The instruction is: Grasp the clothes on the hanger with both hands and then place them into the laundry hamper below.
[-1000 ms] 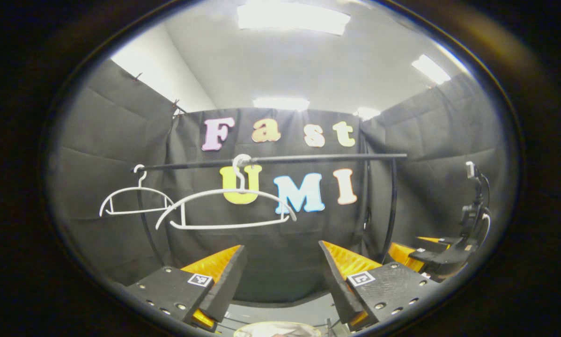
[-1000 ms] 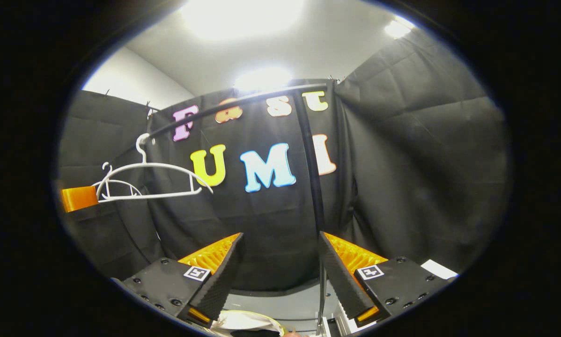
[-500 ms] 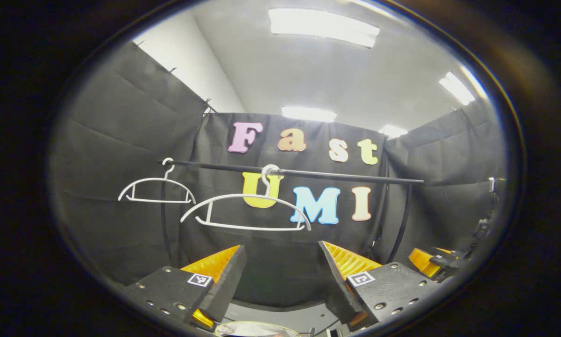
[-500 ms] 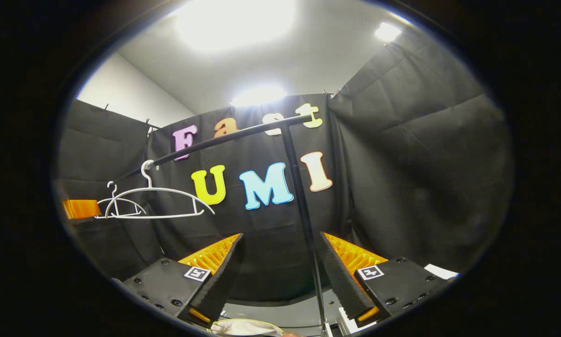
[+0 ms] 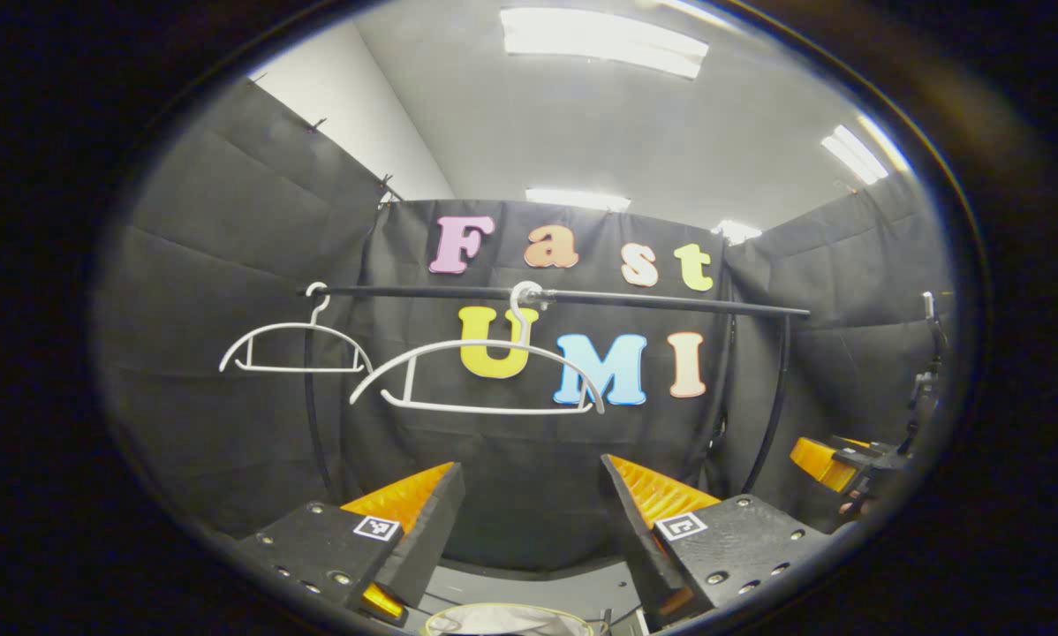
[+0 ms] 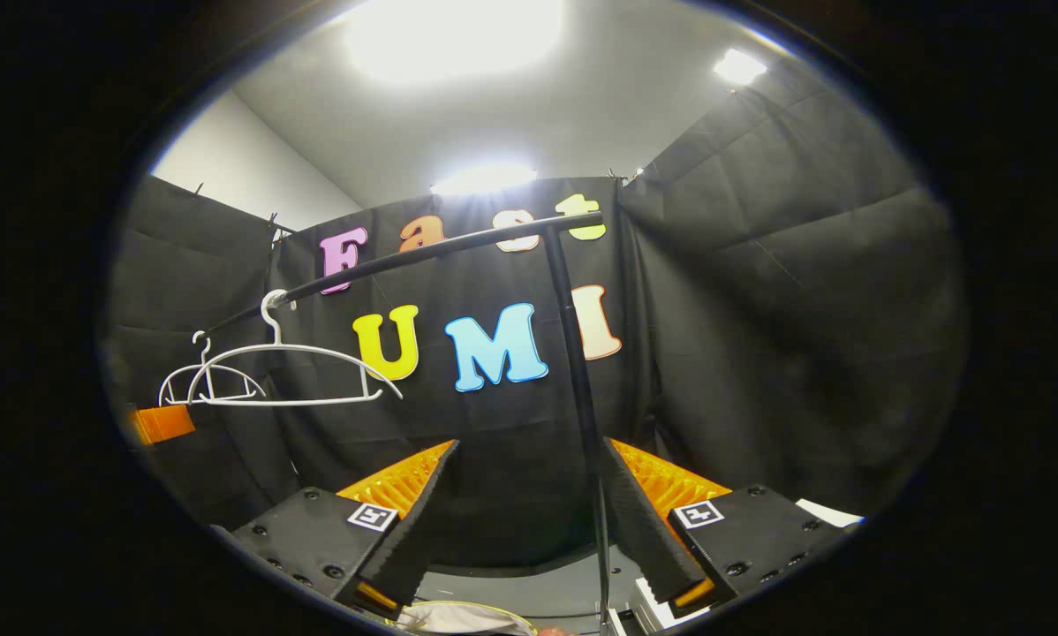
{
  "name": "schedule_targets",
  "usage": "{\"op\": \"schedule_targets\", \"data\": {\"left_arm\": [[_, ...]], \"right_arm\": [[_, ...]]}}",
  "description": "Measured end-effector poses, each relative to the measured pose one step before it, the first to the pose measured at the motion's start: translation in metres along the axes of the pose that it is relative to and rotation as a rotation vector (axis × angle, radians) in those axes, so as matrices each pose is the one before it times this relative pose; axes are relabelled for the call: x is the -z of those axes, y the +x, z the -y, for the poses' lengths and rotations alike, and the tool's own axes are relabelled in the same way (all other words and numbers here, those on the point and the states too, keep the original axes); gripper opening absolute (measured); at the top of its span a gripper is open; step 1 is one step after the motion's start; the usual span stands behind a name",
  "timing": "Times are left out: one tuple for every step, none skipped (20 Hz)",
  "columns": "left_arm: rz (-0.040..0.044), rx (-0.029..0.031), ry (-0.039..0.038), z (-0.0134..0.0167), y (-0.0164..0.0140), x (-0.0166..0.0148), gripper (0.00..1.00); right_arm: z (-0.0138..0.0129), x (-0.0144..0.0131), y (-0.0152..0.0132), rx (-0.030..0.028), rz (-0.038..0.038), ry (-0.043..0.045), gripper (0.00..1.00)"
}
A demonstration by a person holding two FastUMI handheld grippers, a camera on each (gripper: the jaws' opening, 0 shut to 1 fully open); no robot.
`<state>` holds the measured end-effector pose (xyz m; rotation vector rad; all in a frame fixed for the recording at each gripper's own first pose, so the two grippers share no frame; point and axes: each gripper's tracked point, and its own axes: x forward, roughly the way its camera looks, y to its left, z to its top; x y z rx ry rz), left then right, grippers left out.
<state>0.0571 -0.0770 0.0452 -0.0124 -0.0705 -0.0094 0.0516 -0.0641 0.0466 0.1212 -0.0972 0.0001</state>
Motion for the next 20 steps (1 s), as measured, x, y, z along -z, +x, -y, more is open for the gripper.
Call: {"op": "schedule_targets", "data": {"left_arm": [[-0.00029, 0.001, -0.00217, -0.00429, 0.0021, 0.004, 0.88], [-0.00044, -0.00603, 0.00351, -0.00574, 0.00244, 0.00545, 0.88], [-0.00736, -0.01324, 0.01499, -0.00565, 0.00194, 0.00696, 0.88], [-0.01233, -0.01206, 0.0194, -0.00468, 0.00113, 0.00664, 0.87], [-0.01126, -0.00139, 0.02012, -0.00152, 0.00048, 0.00693, 0.89], [-0.00192, 0.00374, 0.01664, 0.0006, -0.0012, 0.00604, 0.88], [0.00269, 0.00767, 0.01296, 0.00047, -0.00052, 0.00535, 0.88], [-0.00117, 0.00868, 0.00772, 0.00063, 0.00058, 0.00792, 0.88], [-0.00609, -0.00343, -0.00245, -0.00106, 0.00048, 0.00725, 0.88], [-0.01415, -0.01607, -0.00768, -0.00363, 0.00103, 0.00827, 0.88], [-0.00457, -0.01449, -0.01409, -0.00238, -0.00088, 0.00232, 0.87], [0.01098, -0.00014, -0.01439, 0.00259, -0.00317, -0.00395, 0.88], [0.02034, 0.00431, -0.00564, 0.00155, -0.00184, -0.00613, 0.88], [0.0223, 0.00613, 0.00407, -0.00005, -0.0023, -0.0053, 0.88], [0.0166, 0.00923, 0.00794, -0.00099, 0.00009, -0.00301, 0.88], [-0.00092, 0.02145, 0.00291, 0.00246, 0.00147, 0.00103, 0.88], [-0.01716, 0.01969, -0.00512, 0.00378, 0.0014, 0.00337, 0.88], [-0.01891, 0.00944, -0.00792, 0.00042, 0.00093, 0.00459, 0.88], [-0.01266, 0.00872, -0.00539, 0.00161, 0.00011, 0.00221, 0.88], [-0.00719, 0.00418, 0.00262, 0.00101, -0.00087, 0.00085, 0.88]], "right_arm": [[-0.00613, 0.00353, -0.00213, -0.01362, -0.00554, -0.00279, 0.98], [-0.00333, 0.00618, -0.00142, -0.00642, -0.00772, -0.00804, 0.98], [-0.00179, 0.0063, -0.00202, -0.00324, -0.0109, -0.01286, 0.98], [-0.00102, 0.00489, -0.00151, 0.00216, -0.0124, -0.0151, 0.98], [-0.00017, 0.00373, -0.00136, 0.00509, -0.00963, -0.01337, 0.98], [-0.00135, 0.00134, -0.00204, 0.00225, -0.0021, -0.00833, 0.97], [-0.00108, 0.00069, -0.00213, 0.00443, -0.0008, -0.00106, 0.97], [0.00023, 0.00227, -0.00142, 0.00638, -0.00427, 0.00123, 0.97], [-0.00058, 0.00355, -0.0015, 0.00561, -0.00863, 0.00144, 0.97], [-0.00094, 0.00463, -0.00226, 0.00216, -0.0146, 0.00205, 0.97], [-0.00244, 0.00296, -0.0026, -0.00646, -0.01694, 0.00024, 0.97], [-0.00164, 0.00304, -0.00305, -0.00467, -0.01206, -0.00592, 0.97], [0.00041, 0.00097, -0.00227, -0.00005, -0.00273, -0.00495, 0.97], [0.00032, 0.00066, -0.00338, -0.00201, 0.00258, 0.00833, 0.97], [-0.00183, 0.00102, -0.00084, -0.00714, 0.0058, 0.01877, 0.98], [-0.00307, 0.00431, -0.00001, -0.00481, -0.00204, 0.02617, 0.98], [-0.00152, 0.0048, -0.00096, -0.00181, -0.01445, 0.0278, 0.98], [0.00091, 0.00537, -0.00043, 0.00608, -0.01646, 0.0166, 0.98], [0.00149, 0.0024, 0.00031, 0.01029, -0.01131, 0.00178, 0.98], [0.0022, 0.00056, -0.00002, 0.01224, -0.00066, -0.01028, 0.98]]}}
